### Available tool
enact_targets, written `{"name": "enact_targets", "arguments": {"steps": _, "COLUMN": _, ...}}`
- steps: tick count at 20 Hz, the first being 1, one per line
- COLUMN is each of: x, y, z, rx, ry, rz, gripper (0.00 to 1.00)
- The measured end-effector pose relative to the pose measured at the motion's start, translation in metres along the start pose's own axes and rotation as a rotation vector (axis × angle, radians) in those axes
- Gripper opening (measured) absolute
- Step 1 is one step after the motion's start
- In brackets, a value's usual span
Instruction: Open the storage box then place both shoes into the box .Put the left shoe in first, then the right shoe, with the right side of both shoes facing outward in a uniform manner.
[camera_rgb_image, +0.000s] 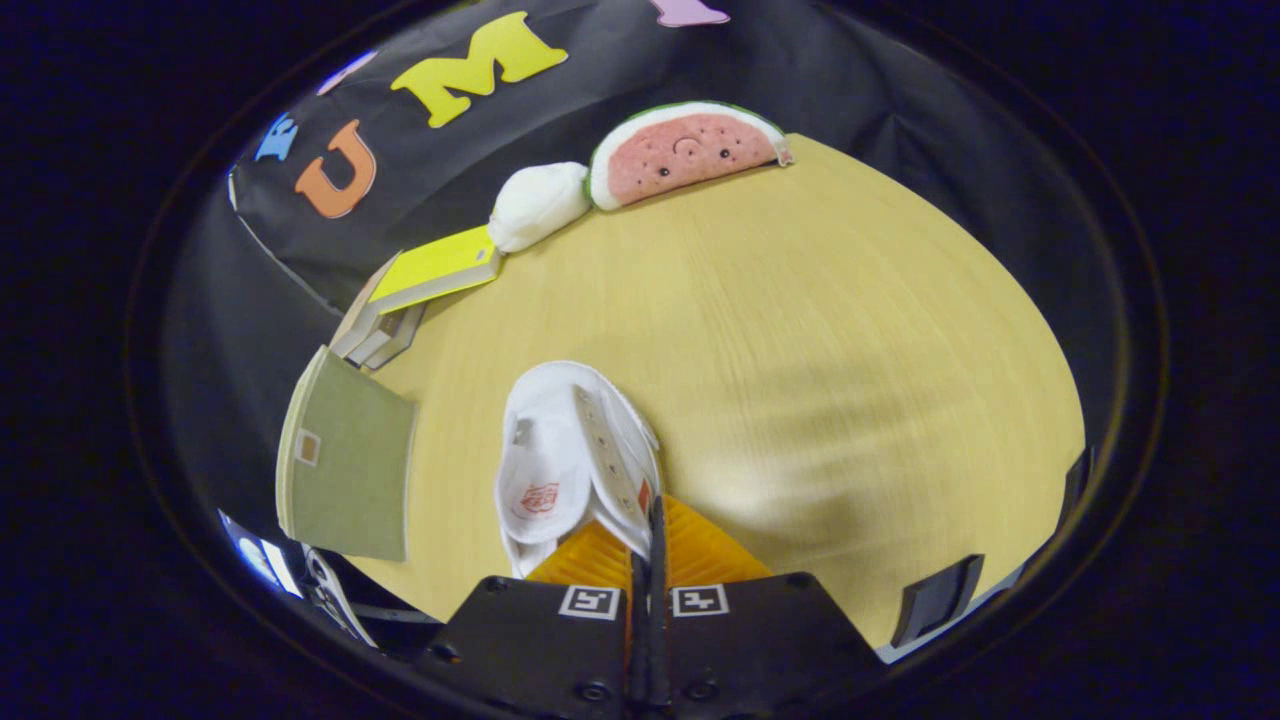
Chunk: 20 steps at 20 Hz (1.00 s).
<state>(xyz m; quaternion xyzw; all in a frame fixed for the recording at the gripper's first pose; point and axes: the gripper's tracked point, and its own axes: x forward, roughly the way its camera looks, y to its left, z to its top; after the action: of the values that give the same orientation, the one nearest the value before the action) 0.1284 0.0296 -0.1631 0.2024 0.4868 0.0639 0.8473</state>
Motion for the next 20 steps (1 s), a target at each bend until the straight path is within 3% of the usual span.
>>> {"name": "enact_targets", "arguments": {"steps": 5, "x": -0.026, "y": 0.067, "z": 0.000, "rx": -0.002, "ry": -0.019, "rz": 0.031, "gripper": 0.05}}
{"name": "enact_targets", "arguments": {"steps": 12, "x": -0.060, "y": 0.232, "z": 0.007, "rx": 0.002, "ry": -0.091, "rz": 0.186, "gripper": 0.05}}
{"name": "enact_targets", "arguments": {"steps": 16, "x": -0.054, "y": 0.323, "z": -0.002, "rx": 0.007, "ry": -0.112, "rz": 0.252, "gripper": 0.05}}
{"name": "enact_targets", "arguments": {"steps": 20, "x": -0.033, "y": 0.382, "z": -0.008, "rx": 0.042, "ry": -0.130, "rz": 0.255, "gripper": 0.05}}
